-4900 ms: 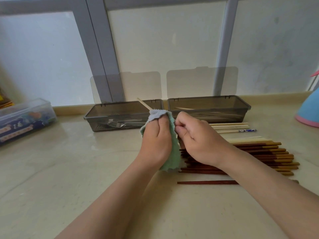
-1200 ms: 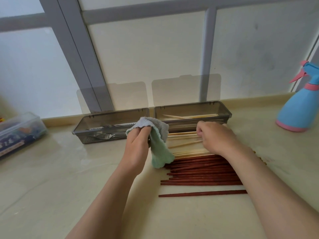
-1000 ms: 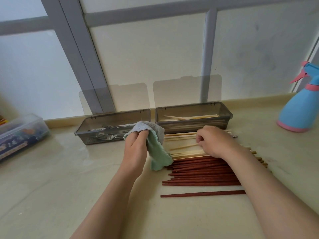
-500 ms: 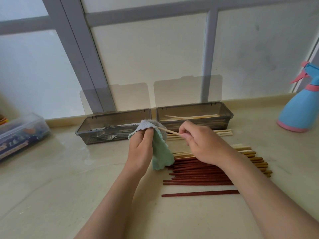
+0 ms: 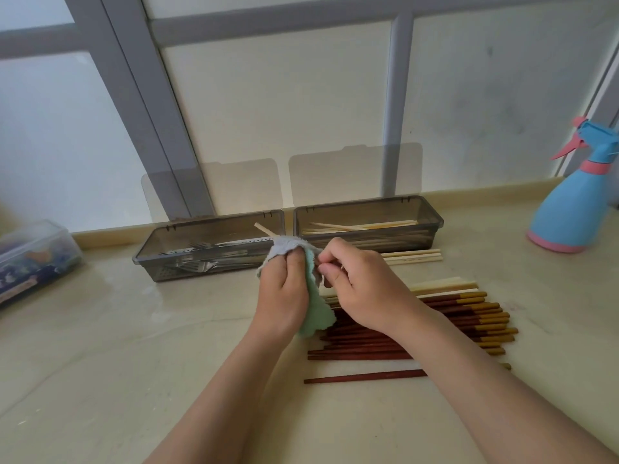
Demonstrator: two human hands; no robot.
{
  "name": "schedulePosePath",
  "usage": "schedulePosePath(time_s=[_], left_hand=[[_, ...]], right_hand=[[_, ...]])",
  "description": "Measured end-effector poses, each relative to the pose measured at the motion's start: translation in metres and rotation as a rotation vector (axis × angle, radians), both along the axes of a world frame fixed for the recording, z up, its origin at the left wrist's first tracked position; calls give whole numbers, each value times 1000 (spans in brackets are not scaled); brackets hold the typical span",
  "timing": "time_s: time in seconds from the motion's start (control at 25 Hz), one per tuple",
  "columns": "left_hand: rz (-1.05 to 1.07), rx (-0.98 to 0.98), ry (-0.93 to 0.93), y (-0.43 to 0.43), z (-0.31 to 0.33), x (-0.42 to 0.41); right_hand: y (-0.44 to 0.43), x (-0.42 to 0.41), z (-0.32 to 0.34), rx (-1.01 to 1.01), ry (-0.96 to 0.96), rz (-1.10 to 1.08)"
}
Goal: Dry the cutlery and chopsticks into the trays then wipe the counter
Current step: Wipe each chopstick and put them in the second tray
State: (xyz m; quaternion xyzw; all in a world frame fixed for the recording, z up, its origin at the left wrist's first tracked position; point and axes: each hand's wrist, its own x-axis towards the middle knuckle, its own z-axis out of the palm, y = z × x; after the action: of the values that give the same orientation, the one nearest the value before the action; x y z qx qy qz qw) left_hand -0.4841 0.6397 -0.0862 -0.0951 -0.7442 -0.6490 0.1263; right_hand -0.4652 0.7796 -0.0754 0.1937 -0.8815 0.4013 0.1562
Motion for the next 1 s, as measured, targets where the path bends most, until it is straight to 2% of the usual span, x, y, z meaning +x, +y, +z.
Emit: schedulePosePath(time_s=[0.2,0.4,0.6,0.68,0.8,0.92,1.0], left_hand=[[116,106,3,-17,7,-10],[18,-39,11,1,-6,2],[64,36,4,-10,3,-3],[33,-6,22,-7,3,1],[-25,-125,53,0,-5,5],[-54,-171,90,-5,-6,-1],[-120,-185,93,-8,-3,-1]], right_hand=[[24,-5,-1,132,-166,17],[2,-2,-4,74,-110,40],[20,0,1,81,-232,23],[16,0,-1,88,-201,40],[8,0,-4,49,-150,58],[14,2,3,-10,-204,20],[18,2,6,-142,-194,-31]])
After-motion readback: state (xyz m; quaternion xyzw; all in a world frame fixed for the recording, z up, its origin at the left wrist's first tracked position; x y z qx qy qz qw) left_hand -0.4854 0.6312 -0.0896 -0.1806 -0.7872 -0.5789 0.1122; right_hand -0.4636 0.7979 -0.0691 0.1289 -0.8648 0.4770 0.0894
